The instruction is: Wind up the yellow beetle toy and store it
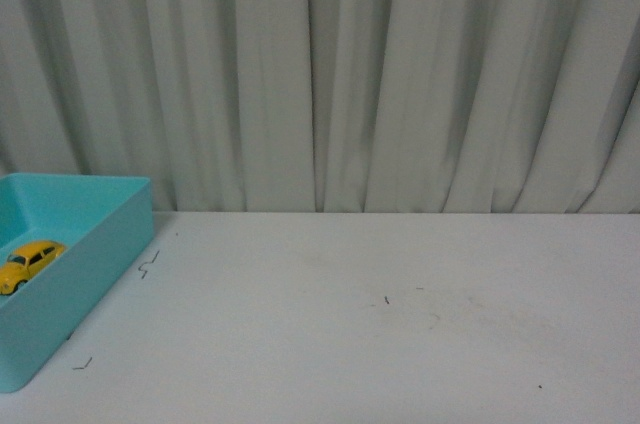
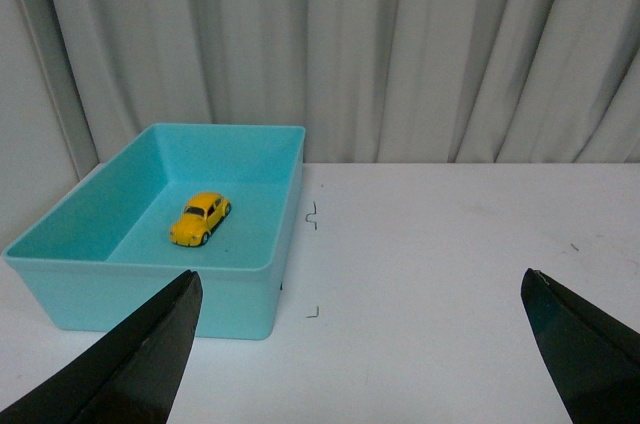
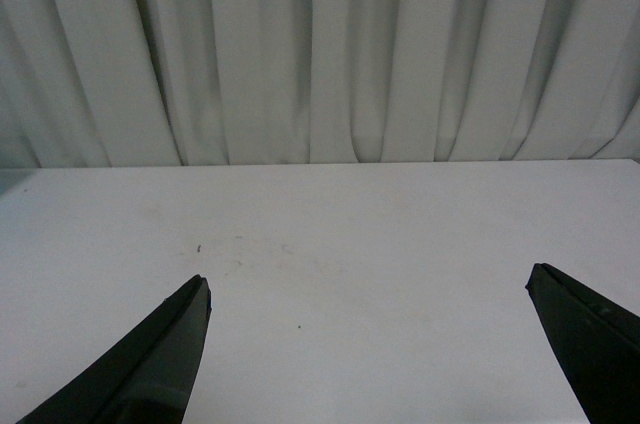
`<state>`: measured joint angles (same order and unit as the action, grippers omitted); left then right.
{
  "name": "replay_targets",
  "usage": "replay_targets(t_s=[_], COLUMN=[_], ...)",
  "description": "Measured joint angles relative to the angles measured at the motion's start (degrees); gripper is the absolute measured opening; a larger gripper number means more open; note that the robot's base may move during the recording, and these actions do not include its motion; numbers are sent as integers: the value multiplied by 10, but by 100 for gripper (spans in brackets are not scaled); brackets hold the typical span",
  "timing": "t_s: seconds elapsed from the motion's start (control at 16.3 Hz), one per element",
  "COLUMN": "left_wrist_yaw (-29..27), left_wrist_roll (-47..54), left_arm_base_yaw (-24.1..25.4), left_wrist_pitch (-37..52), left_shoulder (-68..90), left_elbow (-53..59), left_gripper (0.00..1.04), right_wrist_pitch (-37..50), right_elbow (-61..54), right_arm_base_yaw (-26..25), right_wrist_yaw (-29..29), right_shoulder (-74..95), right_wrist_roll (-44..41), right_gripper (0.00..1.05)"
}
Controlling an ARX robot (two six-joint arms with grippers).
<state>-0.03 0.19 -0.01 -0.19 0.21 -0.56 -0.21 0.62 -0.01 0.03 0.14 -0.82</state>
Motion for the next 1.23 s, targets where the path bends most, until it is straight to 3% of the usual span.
replay_targets(t_s=[1.23], left_wrist_yaw=[0], left_wrist_roll=[0], left_arm_base_yaw=[0], left_wrist_pitch=[0], left_shoulder=[0], left_elbow=[0], left_gripper=[98], right_wrist_pitch=[0], right_elbow=[0], right_arm_base_yaw=[0], right_wrist_yaw=[0], right_shoulder=[0], right_wrist_roll=[0], right_gripper=[98])
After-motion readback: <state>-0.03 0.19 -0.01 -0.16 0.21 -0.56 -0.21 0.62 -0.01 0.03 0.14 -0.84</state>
